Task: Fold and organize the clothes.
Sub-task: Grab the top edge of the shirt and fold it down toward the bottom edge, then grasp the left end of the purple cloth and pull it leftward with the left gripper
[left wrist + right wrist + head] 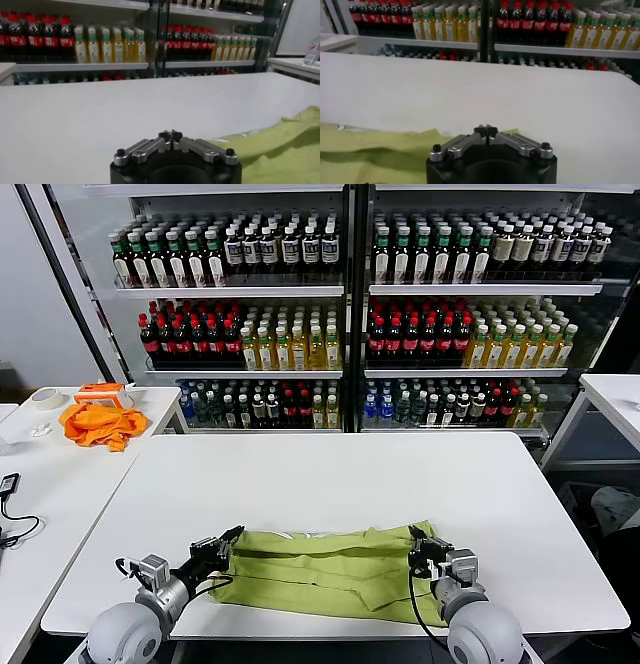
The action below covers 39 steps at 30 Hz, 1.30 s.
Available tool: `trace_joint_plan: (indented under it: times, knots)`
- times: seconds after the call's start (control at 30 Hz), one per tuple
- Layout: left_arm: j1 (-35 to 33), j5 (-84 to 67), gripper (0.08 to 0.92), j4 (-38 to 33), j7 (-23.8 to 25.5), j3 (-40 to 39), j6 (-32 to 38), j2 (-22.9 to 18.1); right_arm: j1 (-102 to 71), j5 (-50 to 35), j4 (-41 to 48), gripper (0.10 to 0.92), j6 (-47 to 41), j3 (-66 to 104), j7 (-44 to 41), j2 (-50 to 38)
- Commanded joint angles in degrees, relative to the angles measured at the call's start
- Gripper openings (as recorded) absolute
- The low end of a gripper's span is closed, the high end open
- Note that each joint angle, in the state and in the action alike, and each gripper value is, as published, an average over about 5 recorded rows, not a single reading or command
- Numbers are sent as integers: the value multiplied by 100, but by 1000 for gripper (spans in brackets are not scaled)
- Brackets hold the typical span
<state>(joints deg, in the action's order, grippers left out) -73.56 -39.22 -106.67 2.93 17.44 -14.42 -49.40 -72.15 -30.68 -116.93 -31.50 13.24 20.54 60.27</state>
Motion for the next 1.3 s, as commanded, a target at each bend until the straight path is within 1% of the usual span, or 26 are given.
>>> trace_joint_plan:
  times: [0.03, 0.23, 0.37, 0.43, 0.5, 0.57, 0.63, 0.73, 0.8, 0.87, 0.97, 1.17, 1.23, 1.3]
  knots:
    - [-246, 168, 84, -112, -51, 55, -187, -15, -256, 231, -64, 106, -8, 27, -90, -23]
    - [-357, 215, 84, -297, -225, 83, -495, -31, -255, 327, -4, 106, -21, -49, -118, 11]
    - [-457, 535, 87, -458, -425, 104, -720, -42, -301, 365, -65, 109, -64, -49, -213, 7]
    - [-470, 680, 109, -492, -516, 100, -776, -47, -357, 377, -167, 137, -50, -8, -275, -6]
    - [-460, 705, 148, -517, -578, 110, -689, -56, -398, 452, -286, 180, -14, 35, -301, -25]
    - [-412, 700, 199, -606, -745, 127, -642, -46, -416, 626, -381, 240, 40, 53, -316, -35]
    - [-322, 641, 251, -733, -991, 145, -687, -10, -438, 859, -457, 301, 92, 45, -338, -23]
    - [-217, 418, 338, -908, -1482, 129, -840, -1, -590, 1087, -623, 387, 127, 59, -355, 12]
    - [-272, 276, 399, -1006, -1805, 74, -957, -56, -740, 1210, -743, 439, 151, 110, -359, 28]
    - [-412, 268, 459, -1069, -1985, 32, -1061, -131, -884, 1342, -831, 500, 180, 201, -355, 52]
    - [-561, 335, 546, -1065, -2048, 24, -1117, -256, -1091, 1445, -957, 587, 198, 389, -333, 99]
    - [-478, 93, 719, -867, -2200, -154, -969, -522, -1293, 1439, -1069, 758, 183, 636, -278, 103]
    - [-467, 103, 767, -801, -2229, -238, -975, -581, -1291, 1438, -1034, 798, 184, 654, -260, 106]
    - [-445, 103, 804, -734, -2277, -305, -980, -624, -1286, 1439, -993, 814, 185, 652, -251, 115]
